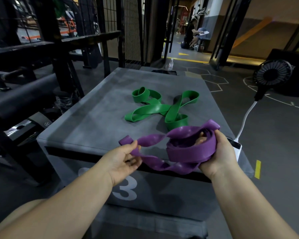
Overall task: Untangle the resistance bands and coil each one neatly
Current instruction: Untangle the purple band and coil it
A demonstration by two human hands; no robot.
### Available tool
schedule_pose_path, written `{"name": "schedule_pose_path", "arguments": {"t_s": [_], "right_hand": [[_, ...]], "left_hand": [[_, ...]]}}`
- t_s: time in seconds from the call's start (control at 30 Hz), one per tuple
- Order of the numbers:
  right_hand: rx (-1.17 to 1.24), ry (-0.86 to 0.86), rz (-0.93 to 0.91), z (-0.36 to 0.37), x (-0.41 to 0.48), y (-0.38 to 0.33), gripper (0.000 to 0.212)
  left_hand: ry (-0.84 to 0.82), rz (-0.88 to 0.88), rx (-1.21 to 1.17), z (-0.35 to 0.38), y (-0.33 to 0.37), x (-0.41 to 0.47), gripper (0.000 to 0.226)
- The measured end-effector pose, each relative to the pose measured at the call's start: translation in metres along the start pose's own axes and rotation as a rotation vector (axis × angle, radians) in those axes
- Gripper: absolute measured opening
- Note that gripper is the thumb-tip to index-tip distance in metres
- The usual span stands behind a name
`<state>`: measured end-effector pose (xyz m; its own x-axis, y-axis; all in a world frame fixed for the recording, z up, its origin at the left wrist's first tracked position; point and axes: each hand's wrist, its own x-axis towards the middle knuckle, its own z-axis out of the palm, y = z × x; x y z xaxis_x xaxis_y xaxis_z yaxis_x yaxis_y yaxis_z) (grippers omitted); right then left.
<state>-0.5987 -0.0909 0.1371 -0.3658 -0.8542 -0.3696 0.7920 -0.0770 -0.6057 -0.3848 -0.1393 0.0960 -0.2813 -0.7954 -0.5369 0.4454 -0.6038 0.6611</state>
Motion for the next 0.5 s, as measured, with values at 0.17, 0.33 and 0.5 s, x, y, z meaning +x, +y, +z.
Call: {"name": "schedule_pose_path", "arguments": {"t_s": [0.17, 0.33, 0.5], "right_hand": [[-0.114, -0.053, 0.029, 0.000, -0.008, 0.001, 0.021], [-0.083, -0.072, 0.062, -0.001, -0.008, -0.006, 0.017], [-0.081, -0.065, 0.015, -0.001, -0.007, -0.018, 0.025]], "left_hand": [[-0.047, 0.032, -0.182, -0.002, 0.012, -0.003, 0.009], [-0.157, 0.028, -0.256, -0.009, 0.028, -0.011, 0.012], [-0.278, -0.034, -0.028, -0.013, 0.026, -0.019, 0.019]]}}
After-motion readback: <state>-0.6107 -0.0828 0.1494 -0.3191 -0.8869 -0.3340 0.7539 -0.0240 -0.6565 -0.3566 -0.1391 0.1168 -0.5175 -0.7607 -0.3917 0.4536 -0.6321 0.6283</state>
